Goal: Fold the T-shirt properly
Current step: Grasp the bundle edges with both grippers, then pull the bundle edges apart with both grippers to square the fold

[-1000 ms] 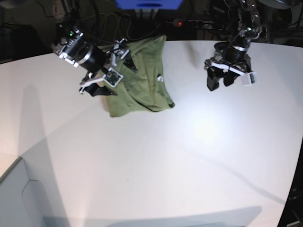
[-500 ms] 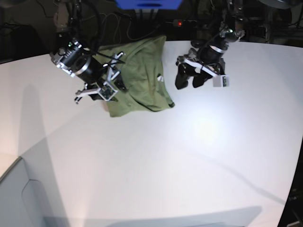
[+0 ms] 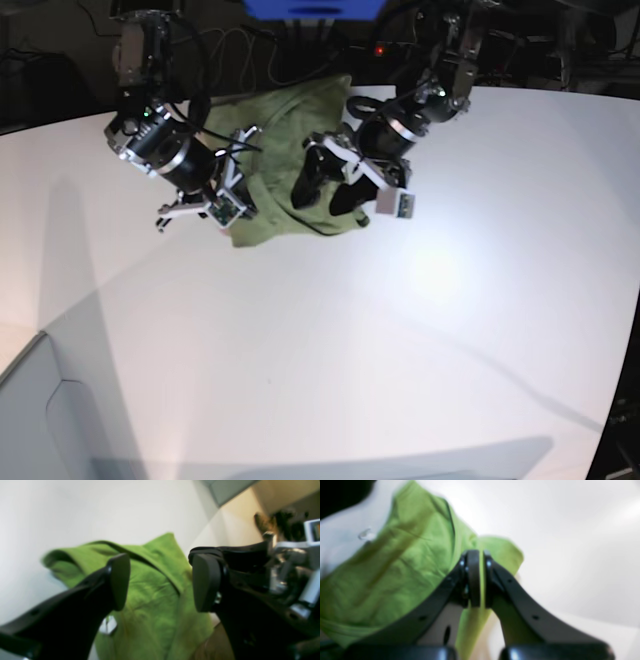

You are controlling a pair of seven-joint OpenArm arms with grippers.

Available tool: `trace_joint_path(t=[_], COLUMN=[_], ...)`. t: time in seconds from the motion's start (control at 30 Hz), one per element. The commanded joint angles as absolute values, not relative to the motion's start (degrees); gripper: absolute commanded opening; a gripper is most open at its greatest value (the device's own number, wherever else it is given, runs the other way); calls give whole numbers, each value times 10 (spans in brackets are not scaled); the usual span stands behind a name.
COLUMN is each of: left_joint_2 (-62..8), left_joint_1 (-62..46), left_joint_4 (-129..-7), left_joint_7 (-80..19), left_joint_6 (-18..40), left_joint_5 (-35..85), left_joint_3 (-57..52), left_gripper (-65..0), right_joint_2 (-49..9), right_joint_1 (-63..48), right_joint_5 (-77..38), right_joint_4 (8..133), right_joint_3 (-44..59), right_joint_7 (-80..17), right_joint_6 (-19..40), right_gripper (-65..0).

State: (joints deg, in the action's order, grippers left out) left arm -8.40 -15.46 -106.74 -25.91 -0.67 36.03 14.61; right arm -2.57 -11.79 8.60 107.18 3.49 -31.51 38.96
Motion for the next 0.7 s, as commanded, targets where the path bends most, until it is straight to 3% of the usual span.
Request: trace_joint_path(t=[0.0, 0.33, 0.67], left_joint_2=[-83, -84, -86], left_joint_1=[-147, -135, -125], left_joint_4=[-1055, -962, -954], left_joint_7=[-251, -250, -250], left_joint_6=[-5, -5, -5], left_joint_5=[364, 364, 364], left_joint_3=[150, 150, 150], left_gripper=[-267, -267, -267], right_joint_2=[-28, -26, -40], right_joint_1=[-111, -86, -23], right_joint_5=[74, 74, 74], right_joint_4=[1082, 1071, 917], right_joint_3=[36, 36, 36], right_joint_7=[-298, -297, -248], right_joint_6=[400, 400, 400], right_gripper=[-648, -648, -648])
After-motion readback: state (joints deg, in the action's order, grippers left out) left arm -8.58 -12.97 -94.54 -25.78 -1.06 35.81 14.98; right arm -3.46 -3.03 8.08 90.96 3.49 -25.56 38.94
